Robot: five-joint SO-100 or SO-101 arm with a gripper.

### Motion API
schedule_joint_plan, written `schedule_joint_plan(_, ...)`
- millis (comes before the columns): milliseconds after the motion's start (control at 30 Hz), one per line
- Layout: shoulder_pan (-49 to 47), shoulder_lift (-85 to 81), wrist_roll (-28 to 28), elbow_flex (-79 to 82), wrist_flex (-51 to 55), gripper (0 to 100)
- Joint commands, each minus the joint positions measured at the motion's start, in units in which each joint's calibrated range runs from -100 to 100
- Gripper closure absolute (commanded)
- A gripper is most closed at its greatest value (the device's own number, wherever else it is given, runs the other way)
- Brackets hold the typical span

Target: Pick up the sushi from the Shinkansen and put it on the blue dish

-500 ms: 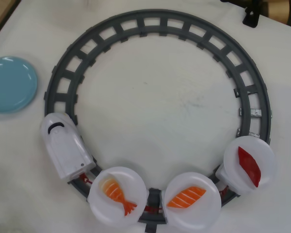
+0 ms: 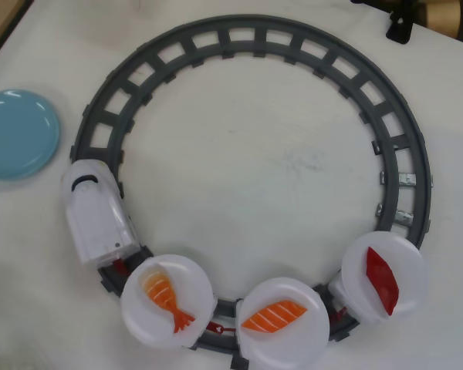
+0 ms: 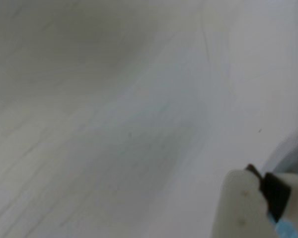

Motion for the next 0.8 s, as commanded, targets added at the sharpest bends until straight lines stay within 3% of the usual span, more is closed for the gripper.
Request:
schedule_joint_plan(0, -0.1, -0.3, 0.0, 0.2, -0.4, 97)
schedule_joint_plan(767, 0.1, -0.3, 0.1, -0.2, -0.4, 97)
